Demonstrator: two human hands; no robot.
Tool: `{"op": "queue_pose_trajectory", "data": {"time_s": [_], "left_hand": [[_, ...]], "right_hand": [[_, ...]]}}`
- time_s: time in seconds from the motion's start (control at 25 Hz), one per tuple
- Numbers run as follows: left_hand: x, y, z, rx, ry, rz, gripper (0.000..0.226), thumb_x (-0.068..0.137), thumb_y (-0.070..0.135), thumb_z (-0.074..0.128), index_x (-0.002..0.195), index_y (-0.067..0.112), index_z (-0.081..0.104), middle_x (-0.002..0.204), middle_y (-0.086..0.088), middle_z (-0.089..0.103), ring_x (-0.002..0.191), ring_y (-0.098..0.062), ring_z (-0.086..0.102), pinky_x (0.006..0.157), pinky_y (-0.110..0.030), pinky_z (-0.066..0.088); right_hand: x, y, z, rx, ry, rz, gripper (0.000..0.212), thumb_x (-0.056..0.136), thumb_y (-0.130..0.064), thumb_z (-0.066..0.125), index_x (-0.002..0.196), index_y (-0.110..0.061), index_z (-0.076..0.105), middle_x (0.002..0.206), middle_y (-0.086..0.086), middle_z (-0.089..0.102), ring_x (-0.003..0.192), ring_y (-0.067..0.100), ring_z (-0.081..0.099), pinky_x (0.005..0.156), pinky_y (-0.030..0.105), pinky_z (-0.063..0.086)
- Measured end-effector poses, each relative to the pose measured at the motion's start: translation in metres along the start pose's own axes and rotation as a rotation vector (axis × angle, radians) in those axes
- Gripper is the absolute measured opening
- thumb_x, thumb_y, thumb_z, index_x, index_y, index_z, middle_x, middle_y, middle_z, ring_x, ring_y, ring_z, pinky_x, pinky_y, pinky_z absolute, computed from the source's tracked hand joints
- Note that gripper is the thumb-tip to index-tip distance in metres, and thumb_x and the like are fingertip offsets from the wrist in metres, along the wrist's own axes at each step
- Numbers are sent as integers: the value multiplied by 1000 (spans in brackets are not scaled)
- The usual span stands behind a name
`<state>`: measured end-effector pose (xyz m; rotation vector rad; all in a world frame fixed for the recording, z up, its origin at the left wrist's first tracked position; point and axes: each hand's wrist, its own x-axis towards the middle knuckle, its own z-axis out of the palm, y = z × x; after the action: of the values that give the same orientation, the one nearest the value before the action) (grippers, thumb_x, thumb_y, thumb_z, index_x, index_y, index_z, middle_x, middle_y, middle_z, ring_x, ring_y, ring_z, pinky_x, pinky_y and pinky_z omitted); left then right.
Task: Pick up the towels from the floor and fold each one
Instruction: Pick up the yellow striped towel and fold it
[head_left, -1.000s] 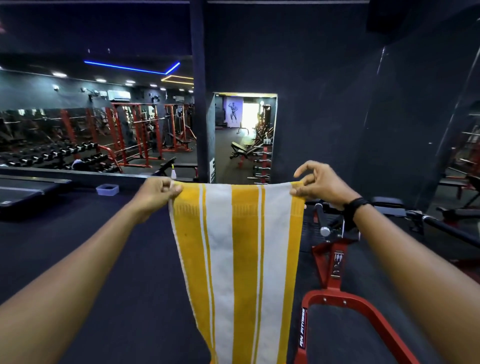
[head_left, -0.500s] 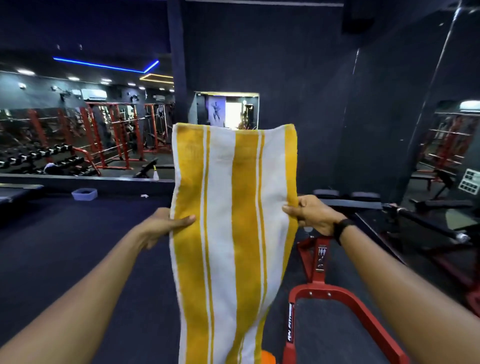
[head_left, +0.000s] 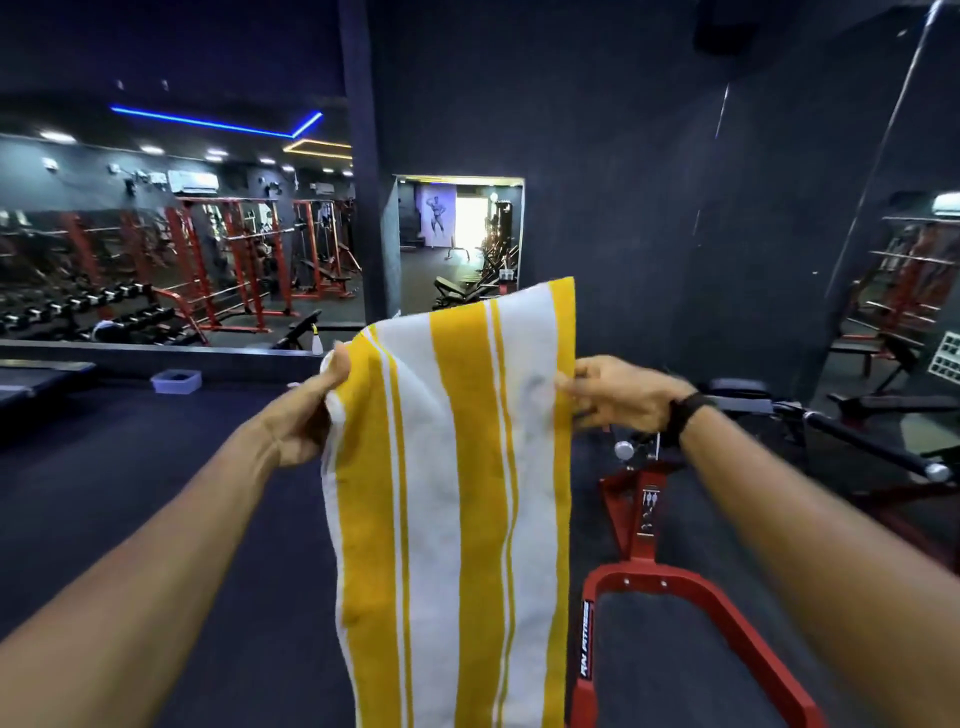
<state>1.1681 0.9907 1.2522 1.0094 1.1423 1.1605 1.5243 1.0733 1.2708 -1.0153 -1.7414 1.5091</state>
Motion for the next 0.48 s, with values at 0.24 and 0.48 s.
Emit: {"op": "queue_pose_trajectory", "data": {"time_s": [0.24,0.48], "left_hand": [[-7,-52,-24,241,213,-76,51,75,27,77,116,2,62,104,-18,71,93,-30,69,81,-40,57],[-2,0,-21,-46,113,107,55,60,38,82,103,6,68,86,-9,75,77,-21,73,62,-35,60]], "right_hand": [[-2,71,16,20,94,97,10,93,-11,57,84,-11,59,66,-5,67,59,3,63,60,20,55],[4,17,-7,177,92,-41,42,86,-22,62,120,1,58,100,10,69,79,13,69,70,26,59]]}}
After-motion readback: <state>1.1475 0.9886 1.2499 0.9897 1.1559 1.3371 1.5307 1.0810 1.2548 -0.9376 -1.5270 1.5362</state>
